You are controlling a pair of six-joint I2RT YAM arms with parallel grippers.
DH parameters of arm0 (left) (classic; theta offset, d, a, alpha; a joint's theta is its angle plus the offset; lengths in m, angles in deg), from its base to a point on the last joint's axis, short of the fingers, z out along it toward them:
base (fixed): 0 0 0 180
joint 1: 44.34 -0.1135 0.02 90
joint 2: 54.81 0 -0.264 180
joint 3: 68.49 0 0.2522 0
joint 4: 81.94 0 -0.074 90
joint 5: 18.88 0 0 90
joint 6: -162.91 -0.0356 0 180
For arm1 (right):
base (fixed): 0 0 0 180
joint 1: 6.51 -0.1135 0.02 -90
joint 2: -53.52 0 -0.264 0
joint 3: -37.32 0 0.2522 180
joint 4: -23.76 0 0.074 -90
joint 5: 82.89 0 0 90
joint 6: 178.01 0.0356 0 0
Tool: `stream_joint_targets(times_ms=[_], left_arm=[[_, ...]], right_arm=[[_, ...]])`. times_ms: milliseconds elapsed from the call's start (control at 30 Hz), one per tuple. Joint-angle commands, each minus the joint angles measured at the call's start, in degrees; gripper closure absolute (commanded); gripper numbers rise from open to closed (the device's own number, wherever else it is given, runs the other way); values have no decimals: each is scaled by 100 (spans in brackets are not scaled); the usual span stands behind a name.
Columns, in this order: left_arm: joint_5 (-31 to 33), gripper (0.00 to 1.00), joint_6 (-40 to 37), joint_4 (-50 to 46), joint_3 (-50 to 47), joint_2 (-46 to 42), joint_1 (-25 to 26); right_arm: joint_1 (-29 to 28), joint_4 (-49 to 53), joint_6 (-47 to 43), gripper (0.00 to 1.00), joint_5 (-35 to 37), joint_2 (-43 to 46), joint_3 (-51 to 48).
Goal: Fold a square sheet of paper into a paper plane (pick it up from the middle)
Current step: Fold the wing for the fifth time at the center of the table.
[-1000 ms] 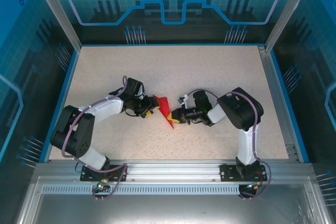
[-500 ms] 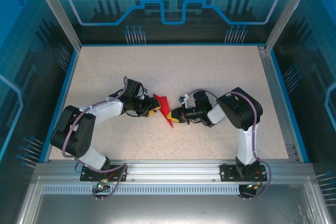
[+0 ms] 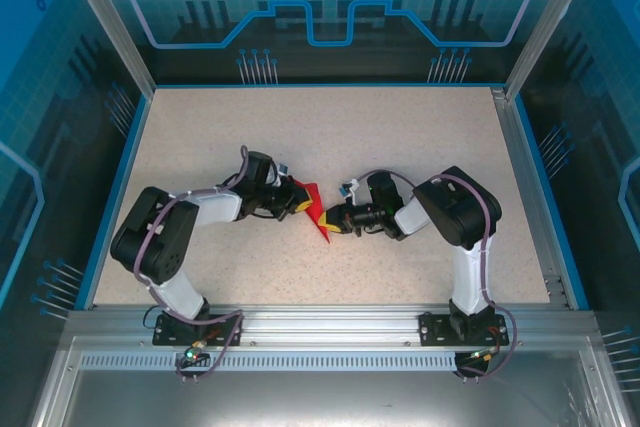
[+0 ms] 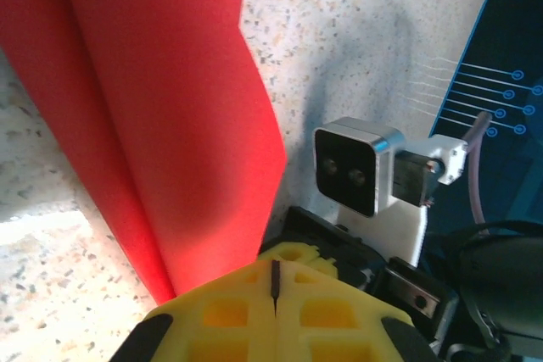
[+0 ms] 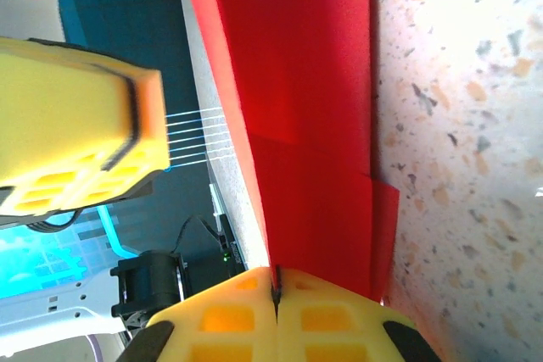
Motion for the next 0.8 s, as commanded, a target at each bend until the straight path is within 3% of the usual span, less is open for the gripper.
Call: stream_joint_targets(times_ms=[0,467,767], left_arm=[[-153,100,110,324,-90,178,36],[-175,100,131,776,-39,864,36],[-123,100,-9,716,-158,1100,36]], right_arm=[[99,1096,45,95,480,-324,-116],[83,1226,21,94,542,-289,-113],[-118,2173,-327,89,793,-17,230]])
